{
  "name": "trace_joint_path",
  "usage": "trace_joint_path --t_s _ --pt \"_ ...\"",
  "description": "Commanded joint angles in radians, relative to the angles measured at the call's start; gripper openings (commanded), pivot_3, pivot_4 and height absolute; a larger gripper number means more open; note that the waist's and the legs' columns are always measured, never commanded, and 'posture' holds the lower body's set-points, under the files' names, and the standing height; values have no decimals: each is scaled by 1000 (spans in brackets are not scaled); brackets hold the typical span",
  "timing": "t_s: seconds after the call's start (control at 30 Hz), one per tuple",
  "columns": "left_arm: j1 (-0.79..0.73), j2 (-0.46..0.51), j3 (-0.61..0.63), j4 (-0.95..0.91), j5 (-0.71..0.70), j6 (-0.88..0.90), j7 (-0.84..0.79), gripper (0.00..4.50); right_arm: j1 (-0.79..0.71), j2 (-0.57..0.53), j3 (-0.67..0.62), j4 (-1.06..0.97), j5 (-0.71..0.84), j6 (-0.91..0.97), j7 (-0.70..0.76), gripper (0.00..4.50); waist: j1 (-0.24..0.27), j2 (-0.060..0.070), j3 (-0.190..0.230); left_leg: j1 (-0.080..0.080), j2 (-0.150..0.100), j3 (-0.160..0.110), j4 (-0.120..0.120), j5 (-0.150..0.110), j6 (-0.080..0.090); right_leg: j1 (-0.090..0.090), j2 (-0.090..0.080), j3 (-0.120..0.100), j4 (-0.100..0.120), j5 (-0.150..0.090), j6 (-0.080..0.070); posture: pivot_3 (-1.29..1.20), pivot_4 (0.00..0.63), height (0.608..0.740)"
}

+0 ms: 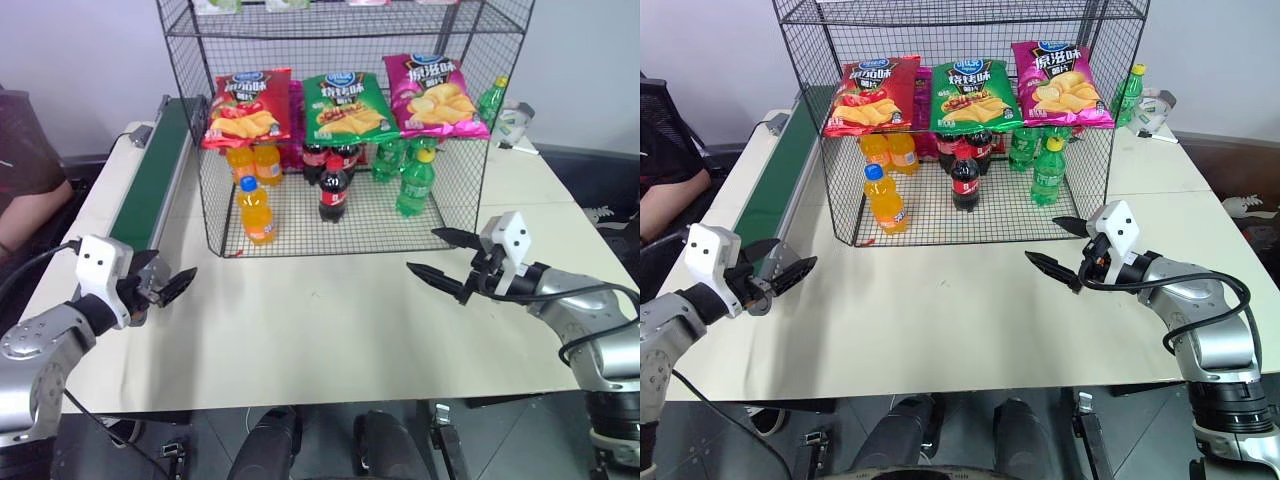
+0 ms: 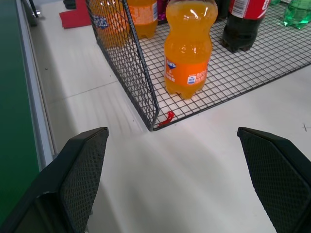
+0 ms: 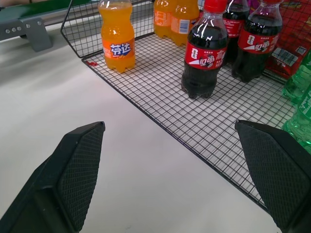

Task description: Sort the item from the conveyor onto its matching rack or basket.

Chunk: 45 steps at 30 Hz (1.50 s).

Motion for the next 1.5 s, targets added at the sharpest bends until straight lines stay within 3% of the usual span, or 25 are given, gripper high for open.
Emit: trace_joint_path --t_s 0.03,1.07,1.5 --pt "6 22 28 -36 -3 -24 -17 4445 -9 5 -4 -25 1 -16 0 4500 0 0 0 0 0 0 0 0 0 0 0 0 0 0 0 0 150 740" --pt "26 -47 2 46 41 -117 8 4445 31 48 -22 23 -71 -68 -116 4500 0 0 0 0 0 0 -1 0 0 0 0 0 -1 0 0 0 150 740" --pt "33 -69 3 56 50 -137 5 4445 19 135 -15 26 -82 -189 -149 4500 -1 0 0 0 0 0 -1 0 0 0 0 0 -1 0 0 0 150 740"
